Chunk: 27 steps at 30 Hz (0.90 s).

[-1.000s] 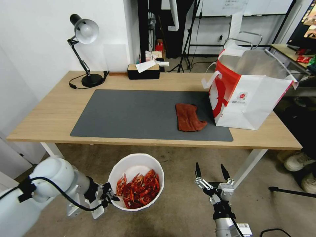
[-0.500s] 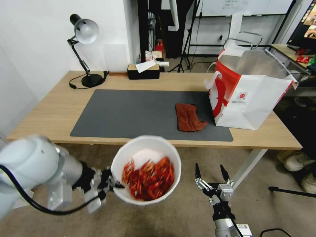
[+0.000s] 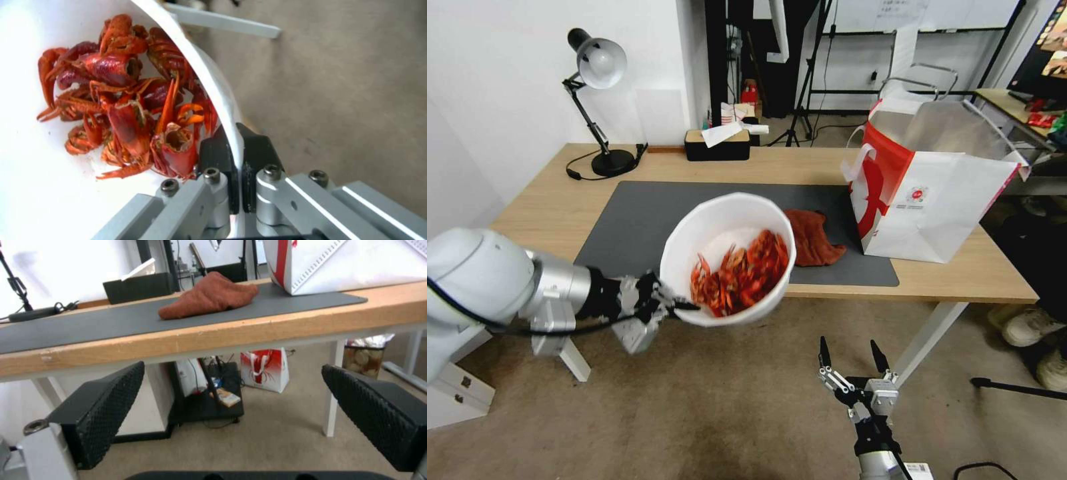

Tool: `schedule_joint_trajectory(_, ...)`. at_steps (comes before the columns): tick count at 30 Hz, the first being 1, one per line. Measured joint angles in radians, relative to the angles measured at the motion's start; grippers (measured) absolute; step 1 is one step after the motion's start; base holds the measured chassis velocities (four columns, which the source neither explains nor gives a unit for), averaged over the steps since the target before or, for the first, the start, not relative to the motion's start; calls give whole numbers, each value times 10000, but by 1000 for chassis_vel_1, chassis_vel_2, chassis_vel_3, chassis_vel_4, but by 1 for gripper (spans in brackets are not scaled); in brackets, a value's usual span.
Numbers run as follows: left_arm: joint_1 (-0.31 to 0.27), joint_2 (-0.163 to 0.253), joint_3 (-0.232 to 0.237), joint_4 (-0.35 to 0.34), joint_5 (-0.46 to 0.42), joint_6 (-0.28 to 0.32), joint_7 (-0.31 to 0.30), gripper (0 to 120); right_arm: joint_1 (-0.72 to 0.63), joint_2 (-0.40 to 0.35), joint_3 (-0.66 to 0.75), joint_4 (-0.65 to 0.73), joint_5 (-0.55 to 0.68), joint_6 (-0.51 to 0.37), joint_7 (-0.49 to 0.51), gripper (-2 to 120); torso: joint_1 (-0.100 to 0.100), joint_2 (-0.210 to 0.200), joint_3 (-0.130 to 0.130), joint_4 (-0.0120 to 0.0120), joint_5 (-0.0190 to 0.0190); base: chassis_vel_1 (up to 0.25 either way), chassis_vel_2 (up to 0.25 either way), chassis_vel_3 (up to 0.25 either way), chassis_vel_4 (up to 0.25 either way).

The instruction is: Sweep shrimp from table into container with towel, then put container into takeout bag.

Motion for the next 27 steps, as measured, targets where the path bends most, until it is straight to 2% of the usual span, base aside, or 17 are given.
schedule_joint_trajectory(3,-620,-311,766,541,-20,-29,-516,0,-62,150,25,-2,-93,-14,-7,100,0,0,0,-1,1,0,0,0,0)
schedule_joint_trajectory(4,-620,-311,766,541,-20,-29,-516,0,-62,150,25,-2,-93,-14,-7,100,0,0,0,-1,1,0,0,0,0)
schedule_joint_trajectory(6,-1033,-573,1311,892,83,-92,-644,0,-104,230,41,-6,-169,-15,-15,100,1,0,0,0,-1,0,0,0,0)
schedule_joint_trajectory(7,-1033,-573,1311,892,83,-92,-644,0,-104,230,41,-6,-169,-15,-15,100,1,0,0,0,-1,0,0,0,0)
schedule_joint_trajectory(10,-1888,-1050,2286,1435,287,-140,-716,0,-237,322,64,23,-238,-27,-21,100,0,0,0,-1,1,0,0,0,0)
schedule_joint_trajectory(12,-2060,-1116,2458,1504,308,-140,-716,0,-256,330,68,38,-244,-29,-21,100,0,0,0,1,0,0,0,0,0)
schedule_joint_trajectory(13,-2511,-1266,2906,1661,311,-121,-723,0,-297,353,92,72,-256,-30,-22,100,0,0,0,-1,-1,0,0,0,0)
schedule_joint_trajectory(14,-2511,-1266,2906,1661,311,-121,-723,0,-297,353,92,72,-256,-30,-22,100,0,0,0,-1,-1,0,0,0,0)
schedule_joint_trajectory(15,-2995,-1423,3367,1816,299,-83,-750,0,-337,378,122,97,-275,-30,-26,100,0,1,0,-2,3,0,0,0,0)
schedule_joint_trajectory(17,-3701,-1678,3974,2067,270,-26,-776,0,-394,406,173,120,-293,-25,-30,100,0,0,0,-3,1,0,0,0,0)
schedule_joint_trajectory(18,-3701,-1678,3974,2067,270,-26,-776,0,-394,406,173,120,-293,-25,-30,100,0,0,0,-3,1,0,0,0,0)
schedule_joint_trajectory(21,-4467,-2072,4656,2421,251,10,-847,0,-481,436,241,165,-348,12,-45,100,0,0,0,-2,2,0,0,0,0)
schedule_joint_trajectory(22,-4467,-2072,4656,2421,251,10,-847,0,-481,436,241,165,-348,12,-45,100,0,0,0,-2,2,0,0,0,0)
schedule_joint_trajectory(24,-4886,-2368,5009,2690,268,45,-843,0,-538,444,281,198,-397,27,-53,100,0,2,0,0,0,0,0,0,0)
schedule_joint_trajectory(27,-5119,-2495,5185,2837,264,60,-840,0,-556,451,298,202,-408,33,-55,100,0,1,0,0,1,0,0,0,0)
